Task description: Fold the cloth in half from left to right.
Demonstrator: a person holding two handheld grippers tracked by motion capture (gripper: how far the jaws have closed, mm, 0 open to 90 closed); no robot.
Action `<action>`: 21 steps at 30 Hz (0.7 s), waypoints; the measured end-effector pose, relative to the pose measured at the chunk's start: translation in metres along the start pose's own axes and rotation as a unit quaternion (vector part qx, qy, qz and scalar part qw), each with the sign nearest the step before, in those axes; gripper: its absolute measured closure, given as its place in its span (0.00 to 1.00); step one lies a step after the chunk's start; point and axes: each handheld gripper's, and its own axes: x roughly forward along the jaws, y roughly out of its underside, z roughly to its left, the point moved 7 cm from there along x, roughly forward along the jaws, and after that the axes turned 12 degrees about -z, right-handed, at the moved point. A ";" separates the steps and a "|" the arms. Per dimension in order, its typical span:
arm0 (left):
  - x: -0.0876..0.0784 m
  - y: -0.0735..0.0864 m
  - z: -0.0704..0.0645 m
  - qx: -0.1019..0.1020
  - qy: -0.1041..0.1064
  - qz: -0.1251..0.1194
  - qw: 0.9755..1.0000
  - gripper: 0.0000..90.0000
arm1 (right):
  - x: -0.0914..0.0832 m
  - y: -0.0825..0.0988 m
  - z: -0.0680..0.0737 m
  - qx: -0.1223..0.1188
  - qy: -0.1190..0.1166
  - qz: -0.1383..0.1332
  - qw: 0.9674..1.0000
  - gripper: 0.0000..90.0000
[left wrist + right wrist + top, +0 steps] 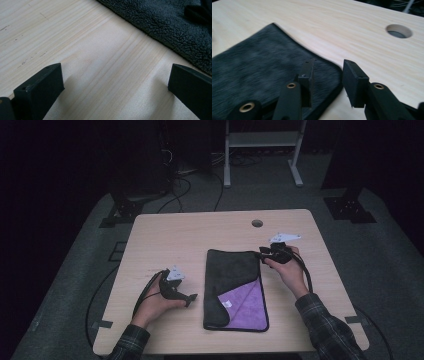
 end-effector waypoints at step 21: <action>0.000 0.000 0.000 0.000 0.000 0.000 1.000 0.00 | -0.023 0.019 0.109 -0.044 -0.135 0.022 0.990 0.56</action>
